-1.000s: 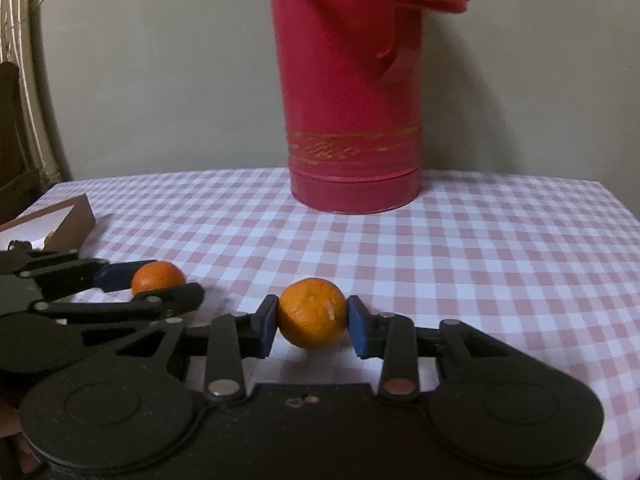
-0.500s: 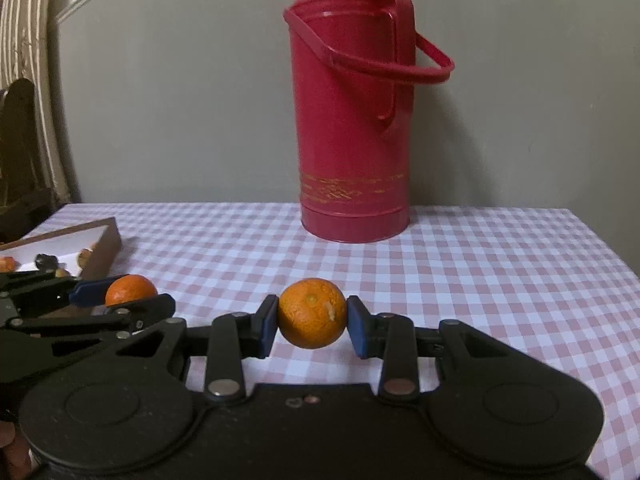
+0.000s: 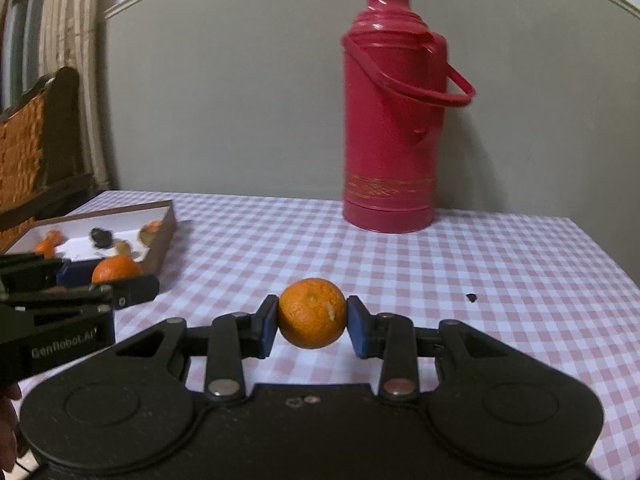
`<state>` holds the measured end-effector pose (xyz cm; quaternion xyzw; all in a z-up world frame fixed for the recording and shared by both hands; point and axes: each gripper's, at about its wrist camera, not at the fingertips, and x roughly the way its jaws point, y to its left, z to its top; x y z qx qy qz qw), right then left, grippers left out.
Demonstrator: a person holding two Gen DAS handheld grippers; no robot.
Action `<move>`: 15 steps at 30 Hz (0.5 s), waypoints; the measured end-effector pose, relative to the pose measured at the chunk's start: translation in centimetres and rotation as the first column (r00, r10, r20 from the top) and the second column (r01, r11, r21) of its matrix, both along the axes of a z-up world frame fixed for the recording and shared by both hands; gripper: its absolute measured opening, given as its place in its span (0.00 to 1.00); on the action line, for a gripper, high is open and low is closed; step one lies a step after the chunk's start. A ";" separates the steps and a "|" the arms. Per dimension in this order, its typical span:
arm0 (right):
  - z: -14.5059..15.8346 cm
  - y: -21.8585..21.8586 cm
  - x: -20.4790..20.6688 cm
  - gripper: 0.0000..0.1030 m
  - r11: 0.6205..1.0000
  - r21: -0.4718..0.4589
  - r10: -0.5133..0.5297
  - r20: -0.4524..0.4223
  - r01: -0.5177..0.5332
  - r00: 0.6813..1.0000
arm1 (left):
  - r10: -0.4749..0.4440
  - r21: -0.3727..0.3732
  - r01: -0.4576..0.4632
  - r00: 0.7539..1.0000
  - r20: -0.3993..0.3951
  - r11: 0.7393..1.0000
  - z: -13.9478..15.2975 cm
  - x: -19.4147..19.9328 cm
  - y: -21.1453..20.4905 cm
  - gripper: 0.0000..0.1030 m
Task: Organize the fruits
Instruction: 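Carry both held mandarins back over the white box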
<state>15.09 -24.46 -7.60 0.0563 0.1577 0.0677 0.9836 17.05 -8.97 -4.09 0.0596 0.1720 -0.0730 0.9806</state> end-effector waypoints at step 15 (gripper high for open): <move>1.4 5.1 -4.4 0.27 0.994 -0.014 0.110 0.065 -0.109 0.992 | 0.055 0.038 -0.056 0.998 0.042 0.998 0.7 -6.4 4.4 0.37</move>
